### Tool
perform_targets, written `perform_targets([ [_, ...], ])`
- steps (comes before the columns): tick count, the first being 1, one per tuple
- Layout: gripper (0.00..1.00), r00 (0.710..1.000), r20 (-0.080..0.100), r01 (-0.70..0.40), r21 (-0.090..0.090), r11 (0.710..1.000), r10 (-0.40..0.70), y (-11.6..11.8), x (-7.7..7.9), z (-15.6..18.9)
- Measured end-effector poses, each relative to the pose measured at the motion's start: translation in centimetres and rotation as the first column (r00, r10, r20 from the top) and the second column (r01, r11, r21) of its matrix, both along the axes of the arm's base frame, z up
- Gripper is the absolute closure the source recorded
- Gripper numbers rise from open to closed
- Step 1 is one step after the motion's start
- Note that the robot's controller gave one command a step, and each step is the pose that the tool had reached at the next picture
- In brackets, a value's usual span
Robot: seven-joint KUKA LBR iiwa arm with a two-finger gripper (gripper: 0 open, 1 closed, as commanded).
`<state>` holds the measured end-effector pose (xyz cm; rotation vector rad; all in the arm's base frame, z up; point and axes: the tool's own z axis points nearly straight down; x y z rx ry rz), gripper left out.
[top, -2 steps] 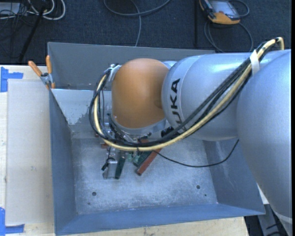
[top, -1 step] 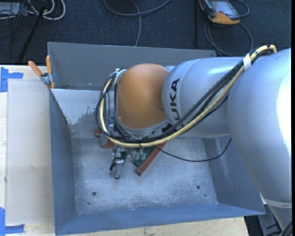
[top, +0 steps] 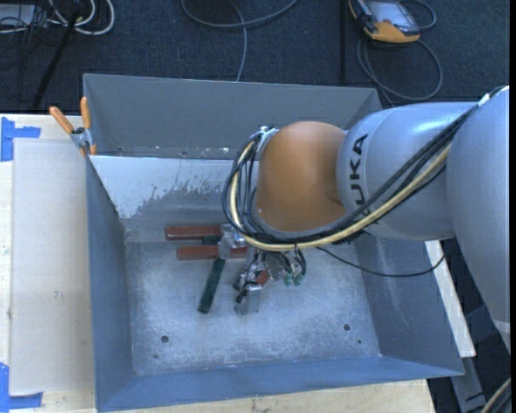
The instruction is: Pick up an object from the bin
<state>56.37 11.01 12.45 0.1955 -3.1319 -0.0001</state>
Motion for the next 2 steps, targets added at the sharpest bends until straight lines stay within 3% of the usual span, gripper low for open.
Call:
perform_targets([
  [1, 0.00, 0.981, 0.005, -0.194, 0.000, 0.981, 0.194, -1.7, 2.6, 0.4],
  [2, 0.00, 0.935, 0.005, -0.353, 0.001, 0.936, 0.353, -4.4, 3.2, -5.4],
])
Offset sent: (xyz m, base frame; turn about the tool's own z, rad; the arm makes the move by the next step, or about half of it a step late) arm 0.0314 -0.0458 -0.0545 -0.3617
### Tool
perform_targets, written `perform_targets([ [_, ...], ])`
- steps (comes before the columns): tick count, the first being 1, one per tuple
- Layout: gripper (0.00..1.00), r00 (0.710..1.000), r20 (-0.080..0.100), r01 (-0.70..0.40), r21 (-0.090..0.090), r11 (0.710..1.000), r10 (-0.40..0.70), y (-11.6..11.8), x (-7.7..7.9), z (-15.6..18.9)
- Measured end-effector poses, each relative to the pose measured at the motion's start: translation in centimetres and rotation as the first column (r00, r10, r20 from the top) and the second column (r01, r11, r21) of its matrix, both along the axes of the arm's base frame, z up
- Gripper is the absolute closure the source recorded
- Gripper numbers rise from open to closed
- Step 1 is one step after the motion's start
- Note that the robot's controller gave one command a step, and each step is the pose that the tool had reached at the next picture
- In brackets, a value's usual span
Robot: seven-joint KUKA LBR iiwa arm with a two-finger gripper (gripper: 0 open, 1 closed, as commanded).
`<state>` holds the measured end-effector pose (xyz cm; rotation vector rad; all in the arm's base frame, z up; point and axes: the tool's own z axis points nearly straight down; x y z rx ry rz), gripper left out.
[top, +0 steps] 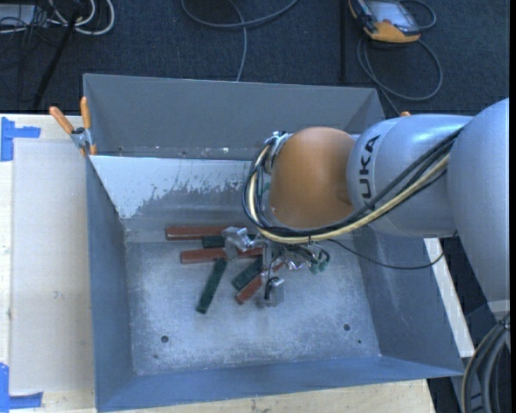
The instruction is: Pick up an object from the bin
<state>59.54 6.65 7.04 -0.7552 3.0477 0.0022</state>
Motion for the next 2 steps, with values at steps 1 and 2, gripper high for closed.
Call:
perform_targets([
  [1, 1.00, 1.000, 0.008, -0.008, 0.000, 1.000, 0.008, -0.28, -0.48, 0.30],
  [2, 1.00, 1.000, 0.008, -0.008, 0.000, 1.000, 0.008, -0.28, -0.48, 0.29],
])
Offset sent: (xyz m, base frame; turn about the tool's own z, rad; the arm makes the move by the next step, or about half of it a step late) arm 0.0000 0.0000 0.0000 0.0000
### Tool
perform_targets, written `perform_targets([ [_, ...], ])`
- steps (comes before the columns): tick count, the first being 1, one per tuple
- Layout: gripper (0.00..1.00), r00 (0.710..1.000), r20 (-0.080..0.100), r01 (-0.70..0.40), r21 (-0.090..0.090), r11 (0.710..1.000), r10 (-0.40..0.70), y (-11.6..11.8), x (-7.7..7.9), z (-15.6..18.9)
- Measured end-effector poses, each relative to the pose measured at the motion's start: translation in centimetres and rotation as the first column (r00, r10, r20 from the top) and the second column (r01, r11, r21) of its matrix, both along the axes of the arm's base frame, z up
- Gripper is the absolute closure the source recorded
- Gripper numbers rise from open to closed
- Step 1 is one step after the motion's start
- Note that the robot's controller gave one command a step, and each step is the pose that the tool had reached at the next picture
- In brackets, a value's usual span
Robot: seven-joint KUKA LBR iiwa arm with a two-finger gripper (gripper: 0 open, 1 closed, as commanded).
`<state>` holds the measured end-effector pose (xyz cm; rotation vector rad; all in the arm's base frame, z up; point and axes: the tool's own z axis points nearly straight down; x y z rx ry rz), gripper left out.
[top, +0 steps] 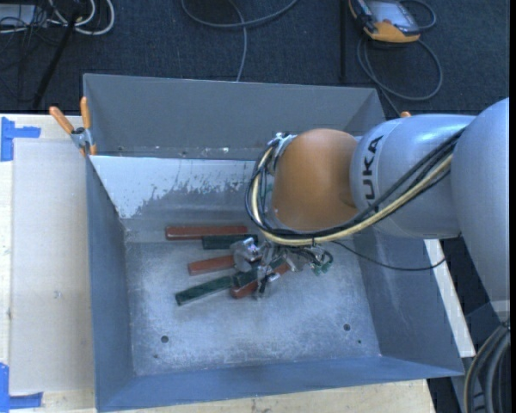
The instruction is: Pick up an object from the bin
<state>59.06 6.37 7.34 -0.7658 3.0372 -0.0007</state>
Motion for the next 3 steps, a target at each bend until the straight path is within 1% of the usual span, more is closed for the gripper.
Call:
perform_targets([
  [1, 1.00, 1.000, -0.005, 0.000, -0.001, 1.000, 0.000, 0.0, -0.1, 0.3],
  [2, 1.00, 1.000, -0.014, 0.000, -0.001, 1.000, 0.000, 0.0, -0.4, 2.0],
  [3, 1.00, 1.000, -0.010, 0.000, -0.001, 1.000, 0.000, 0.1, -0.3, 3.6],
])
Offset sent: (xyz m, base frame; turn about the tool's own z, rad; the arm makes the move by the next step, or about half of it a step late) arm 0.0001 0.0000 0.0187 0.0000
